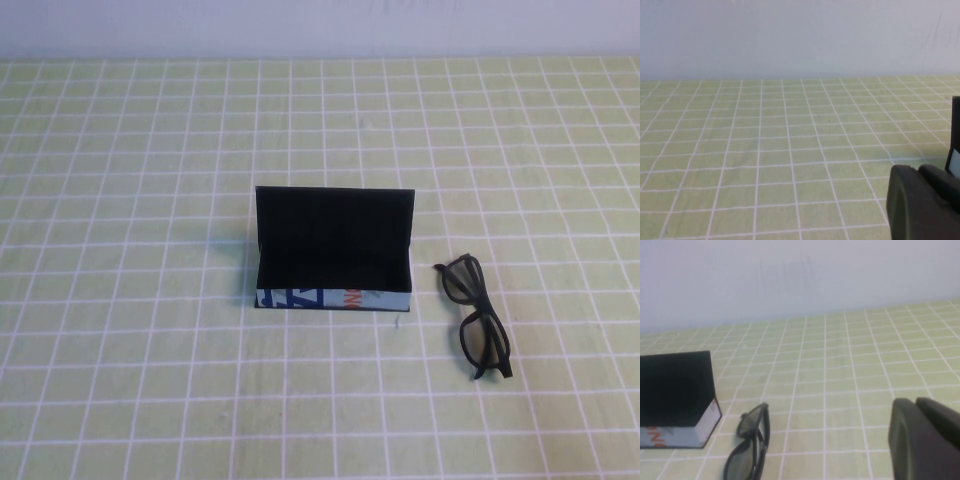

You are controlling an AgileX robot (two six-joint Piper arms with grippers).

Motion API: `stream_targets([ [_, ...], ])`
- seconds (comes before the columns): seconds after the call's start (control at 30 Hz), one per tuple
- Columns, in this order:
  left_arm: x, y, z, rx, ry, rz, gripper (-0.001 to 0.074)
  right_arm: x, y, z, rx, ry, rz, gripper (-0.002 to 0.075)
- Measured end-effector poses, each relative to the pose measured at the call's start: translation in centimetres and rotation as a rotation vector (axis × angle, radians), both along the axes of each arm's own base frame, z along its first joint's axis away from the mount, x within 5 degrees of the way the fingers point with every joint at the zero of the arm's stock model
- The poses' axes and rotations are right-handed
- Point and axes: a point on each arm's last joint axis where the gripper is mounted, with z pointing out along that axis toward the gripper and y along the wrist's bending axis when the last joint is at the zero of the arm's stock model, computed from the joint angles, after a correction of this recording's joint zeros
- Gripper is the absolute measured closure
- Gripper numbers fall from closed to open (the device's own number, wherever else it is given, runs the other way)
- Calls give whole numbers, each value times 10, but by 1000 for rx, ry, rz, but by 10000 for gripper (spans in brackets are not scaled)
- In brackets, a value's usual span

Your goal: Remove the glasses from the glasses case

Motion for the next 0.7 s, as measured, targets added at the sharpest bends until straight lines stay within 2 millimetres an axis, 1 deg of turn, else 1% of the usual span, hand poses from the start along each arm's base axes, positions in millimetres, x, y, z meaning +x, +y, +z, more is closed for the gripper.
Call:
stream_targets([
  [0.07,0,0,0,0,0,2,739,-3,1,-4,-15,19,14,742],
  [0.2,0,0,0,1,0,2,739,-6,4,-16,-45,146,55,743],
  [0.27,0,0,0,1,0,2,739,-7,5,-19,-45,179,65,743],
  [0.7,0,0,0,-1,0,2,739,-7,5,-21,-43,193,67,743],
])
